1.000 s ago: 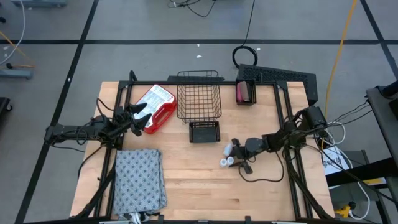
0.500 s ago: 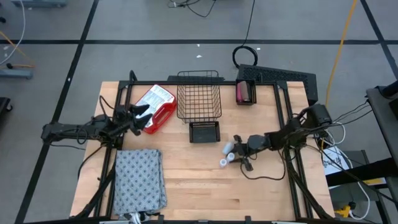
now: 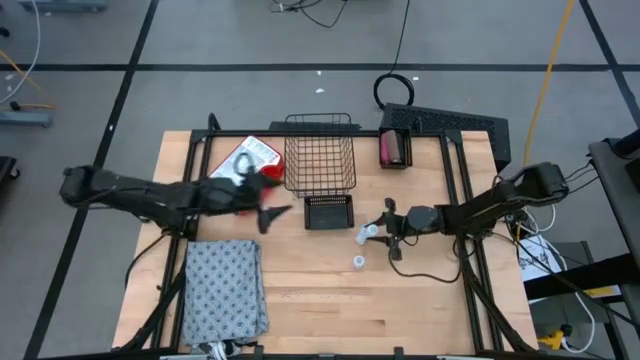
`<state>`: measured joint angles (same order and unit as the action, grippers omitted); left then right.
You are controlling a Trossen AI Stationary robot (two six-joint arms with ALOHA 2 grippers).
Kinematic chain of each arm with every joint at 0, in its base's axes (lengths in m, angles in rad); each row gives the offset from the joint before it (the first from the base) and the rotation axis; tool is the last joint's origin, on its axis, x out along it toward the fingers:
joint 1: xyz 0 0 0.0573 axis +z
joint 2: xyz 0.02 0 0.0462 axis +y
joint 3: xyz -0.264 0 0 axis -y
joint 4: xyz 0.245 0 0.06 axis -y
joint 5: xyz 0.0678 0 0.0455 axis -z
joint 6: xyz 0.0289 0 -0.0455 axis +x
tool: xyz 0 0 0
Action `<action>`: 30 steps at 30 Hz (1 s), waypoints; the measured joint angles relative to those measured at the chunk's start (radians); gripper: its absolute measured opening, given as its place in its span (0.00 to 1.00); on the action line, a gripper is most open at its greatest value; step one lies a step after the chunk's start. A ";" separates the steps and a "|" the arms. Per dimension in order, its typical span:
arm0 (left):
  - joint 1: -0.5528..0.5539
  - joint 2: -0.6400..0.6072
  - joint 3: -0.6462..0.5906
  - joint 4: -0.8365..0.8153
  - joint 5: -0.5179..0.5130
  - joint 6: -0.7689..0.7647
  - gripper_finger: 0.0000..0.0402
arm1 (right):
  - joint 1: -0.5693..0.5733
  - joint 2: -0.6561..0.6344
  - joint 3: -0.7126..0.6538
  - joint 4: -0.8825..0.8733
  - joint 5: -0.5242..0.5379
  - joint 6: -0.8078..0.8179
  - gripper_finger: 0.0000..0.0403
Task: Pick & place medical supplies in basket/bin
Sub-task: Put the bottom right white pill bottle into the bottom black bin
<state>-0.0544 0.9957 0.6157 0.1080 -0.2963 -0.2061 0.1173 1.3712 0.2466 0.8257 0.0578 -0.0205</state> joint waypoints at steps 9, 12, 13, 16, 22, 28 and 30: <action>0.000 0.492 0.490 -0.248 0.175 0.097 0.93 | -0.005 -0.004 0.000 -0.032 0.050 -0.004 0.36; 0.000 0.652 0.676 -0.356 0.197 0.149 0.93 | -0.005 -0.004 0.000 -0.034 0.074 -0.006 0.36; 0.000 0.700 0.731 -0.382 0.201 0.168 0.93 | -0.005 -0.004 0.000 -0.037 0.079 -0.011 0.35; 0.000 0.825 0.879 -0.397 0.199 0.207 0.93 | -0.005 -0.004 0.000 -0.041 0.081 -0.018 0.35; -0.005 1.006 1.029 -0.394 0.208 0.232 0.93 | -0.007 -0.004 0.000 -0.043 0.081 -0.078 0.36; -0.019 1.076 1.052 -0.353 0.218 0.256 0.93 | -0.045 -0.004 0.000 -0.046 0.080 -0.086 0.36; -0.023 1.094 1.052 -0.327 0.220 0.266 0.93 | -0.050 -0.004 0.000 -0.046 0.078 -0.084 0.37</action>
<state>-0.0775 2.0894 1.6672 -0.2194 -0.0763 0.0596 0.0670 1.3674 0.2470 0.7799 0.1359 -0.1048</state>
